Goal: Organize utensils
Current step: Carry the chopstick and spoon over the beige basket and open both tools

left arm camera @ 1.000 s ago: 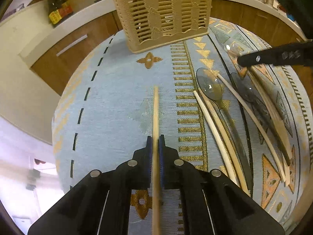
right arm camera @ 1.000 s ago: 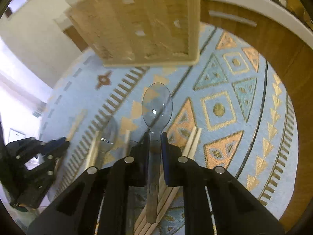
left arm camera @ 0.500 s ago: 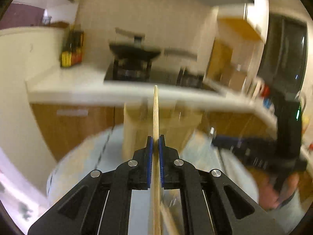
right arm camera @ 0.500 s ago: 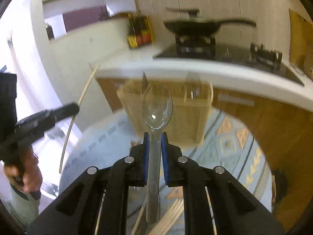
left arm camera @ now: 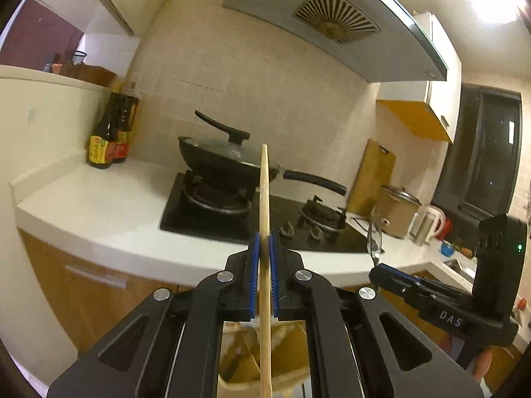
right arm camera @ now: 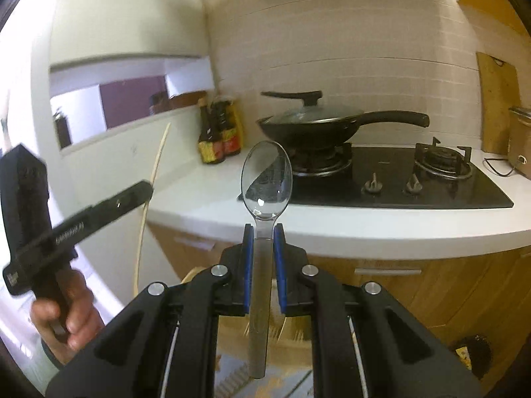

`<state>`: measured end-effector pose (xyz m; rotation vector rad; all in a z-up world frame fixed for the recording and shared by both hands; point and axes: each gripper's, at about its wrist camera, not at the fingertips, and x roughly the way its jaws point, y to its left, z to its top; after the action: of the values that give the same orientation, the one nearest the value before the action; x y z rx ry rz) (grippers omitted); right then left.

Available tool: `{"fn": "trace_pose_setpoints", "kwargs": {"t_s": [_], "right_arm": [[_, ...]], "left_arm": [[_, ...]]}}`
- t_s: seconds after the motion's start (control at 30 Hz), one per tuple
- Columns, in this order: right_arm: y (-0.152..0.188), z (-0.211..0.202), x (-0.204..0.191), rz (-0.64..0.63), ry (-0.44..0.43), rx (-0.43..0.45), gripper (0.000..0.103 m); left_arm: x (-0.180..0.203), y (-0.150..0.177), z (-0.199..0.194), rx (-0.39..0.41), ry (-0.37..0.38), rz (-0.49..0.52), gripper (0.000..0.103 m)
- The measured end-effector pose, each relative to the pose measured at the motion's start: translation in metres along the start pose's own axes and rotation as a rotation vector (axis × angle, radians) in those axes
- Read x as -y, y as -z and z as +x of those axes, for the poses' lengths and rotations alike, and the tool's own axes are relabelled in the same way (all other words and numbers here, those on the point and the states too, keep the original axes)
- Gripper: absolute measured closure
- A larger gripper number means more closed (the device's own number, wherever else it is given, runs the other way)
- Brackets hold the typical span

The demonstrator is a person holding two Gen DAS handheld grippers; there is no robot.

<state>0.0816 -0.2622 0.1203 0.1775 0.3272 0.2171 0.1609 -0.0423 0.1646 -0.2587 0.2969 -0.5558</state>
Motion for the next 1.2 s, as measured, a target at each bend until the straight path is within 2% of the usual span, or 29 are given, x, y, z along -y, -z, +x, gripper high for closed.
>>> {"fn": "trace_pose_setpoints", "kwargs": {"t_s": [0.07,0.23,0.3,0.47,0.6,0.67,0.73,0.77,0.83,0.87,0.97,1.03,1.1,1.2], "right_arm": [[-0.004,0.012,0.007,0.014,0.019,0.015,0.094],[0.009,0.044,0.010,-0.054,0.179,0.064,0.094],[0.017,0.050,0.010,-0.071,0.209,0.091,0.094],[0.033,0.063,0.014,-0.100,0.228,0.116,0.093],[0.043,0.064,0.021,-0.083,0.191,0.110,0.093],[0.047,0.062,0.026,-0.051,0.168,0.096,0.093],[0.051,0.058,0.031,-0.018,0.147,0.081,0.087],[0.054,0.053,0.034,-0.002,0.138,0.074,0.080],[0.058,0.044,0.035,0.017,0.124,0.072,0.064],[0.060,0.039,0.035,0.024,0.123,0.075,0.054],[0.066,0.020,0.033,0.039,0.118,0.067,0.054],[0.069,0.009,0.032,0.049,0.121,0.052,0.054],[0.074,-0.003,0.028,0.049,0.122,0.023,0.054],[0.084,-0.019,0.018,0.039,0.137,-0.018,0.054]], "left_arm": [[-0.004,0.000,0.012,0.014,-0.008,0.004,0.099],[-0.016,0.015,0.037,0.046,-0.045,0.019,0.099],[-0.019,0.023,0.042,0.071,-0.063,0.018,0.099],[-0.027,0.040,0.048,0.108,-0.096,0.014,0.099],[-0.032,0.054,0.039,0.157,-0.025,0.025,0.098],[-0.033,0.058,0.035,0.149,-0.040,0.025,0.098],[-0.037,0.061,0.031,0.132,-0.029,-0.002,0.095],[-0.040,0.062,0.029,0.121,-0.020,-0.015,0.093],[-0.045,0.064,0.022,0.105,-0.014,-0.042,0.075],[-0.047,0.065,0.017,0.096,-0.009,-0.059,0.071],[-0.052,0.069,0.007,0.064,0.023,-0.089,0.062],[-0.053,0.072,-0.004,0.029,0.045,-0.104,0.044],[-0.052,0.076,-0.015,0.001,0.051,-0.111,0.036],[-0.049,0.084,-0.032,-0.049,0.048,-0.112,0.030]]}}
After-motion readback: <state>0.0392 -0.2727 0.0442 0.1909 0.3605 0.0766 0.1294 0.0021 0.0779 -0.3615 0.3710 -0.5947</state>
